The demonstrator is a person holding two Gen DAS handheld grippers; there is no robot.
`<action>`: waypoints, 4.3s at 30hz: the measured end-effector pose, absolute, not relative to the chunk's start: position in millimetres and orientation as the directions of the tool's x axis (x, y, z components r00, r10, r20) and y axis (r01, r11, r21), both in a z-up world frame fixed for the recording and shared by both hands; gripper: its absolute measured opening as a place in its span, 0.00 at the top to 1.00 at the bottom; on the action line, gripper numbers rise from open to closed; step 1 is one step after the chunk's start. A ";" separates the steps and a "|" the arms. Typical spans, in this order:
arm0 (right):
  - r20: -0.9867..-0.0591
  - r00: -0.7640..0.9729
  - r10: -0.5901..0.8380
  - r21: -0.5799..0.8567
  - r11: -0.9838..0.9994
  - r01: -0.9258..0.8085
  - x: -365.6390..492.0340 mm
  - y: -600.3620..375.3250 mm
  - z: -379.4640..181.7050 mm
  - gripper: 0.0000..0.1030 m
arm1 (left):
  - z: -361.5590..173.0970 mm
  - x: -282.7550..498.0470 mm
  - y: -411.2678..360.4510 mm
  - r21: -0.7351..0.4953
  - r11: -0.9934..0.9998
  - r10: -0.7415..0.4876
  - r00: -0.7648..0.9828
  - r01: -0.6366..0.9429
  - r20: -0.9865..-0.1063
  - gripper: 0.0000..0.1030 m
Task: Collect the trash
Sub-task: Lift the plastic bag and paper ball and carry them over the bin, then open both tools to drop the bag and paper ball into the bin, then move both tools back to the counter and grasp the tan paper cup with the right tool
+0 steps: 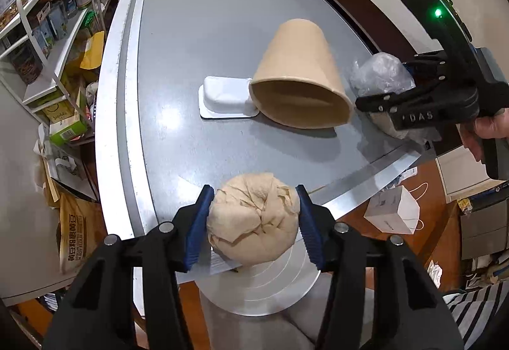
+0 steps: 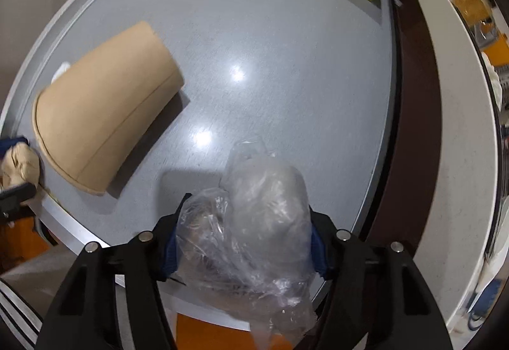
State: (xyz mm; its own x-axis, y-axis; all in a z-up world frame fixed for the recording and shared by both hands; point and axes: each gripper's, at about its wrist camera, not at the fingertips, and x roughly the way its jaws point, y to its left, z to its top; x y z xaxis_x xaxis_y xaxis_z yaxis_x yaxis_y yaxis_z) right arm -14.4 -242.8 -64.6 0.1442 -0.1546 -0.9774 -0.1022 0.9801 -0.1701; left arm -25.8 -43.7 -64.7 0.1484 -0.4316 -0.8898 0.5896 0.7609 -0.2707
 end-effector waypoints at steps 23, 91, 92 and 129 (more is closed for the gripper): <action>-0.929 0.342 0.143 0.157 0.988 0.013 -74.8 -254.7 13.0 0.46 | -3.3 -23.8 -43.6 -0.269 0.738 -0.517 0.262 0.619 -0.815 0.49; -0.968 0.075 0.240 0.248 0.960 0.132 -149.1 -183.3 -133.2 0.18 | -129.8 -103.1 -32.6 -0.196 0.726 -0.292 0.038 0.660 -0.956 0.13; -0.969 0.082 0.235 0.245 0.959 0.140 -151.6 -187.0 -126.9 0.18 | -127.1 -103.1 -29.0 -0.195 0.732 -0.291 0.040 0.652 -0.956 0.13; -0.958 0.272 0.090 0.169 0.944 0.284 19.2 -215.9 -56.1 0.21 | -30.0 -36.2 -22.2 -0.180 0.823 -0.413 0.349 0.539 -0.841 0.13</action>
State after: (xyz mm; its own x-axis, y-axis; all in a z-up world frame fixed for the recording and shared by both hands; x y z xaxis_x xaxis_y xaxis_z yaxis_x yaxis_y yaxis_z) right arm 19.2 -215.9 -56.1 0.2715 0.0901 -0.9582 0.2842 0.9437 0.1693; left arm -36.2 -22.2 -30.0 0.3494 -0.4128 -0.8412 0.5392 0.8227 -0.1798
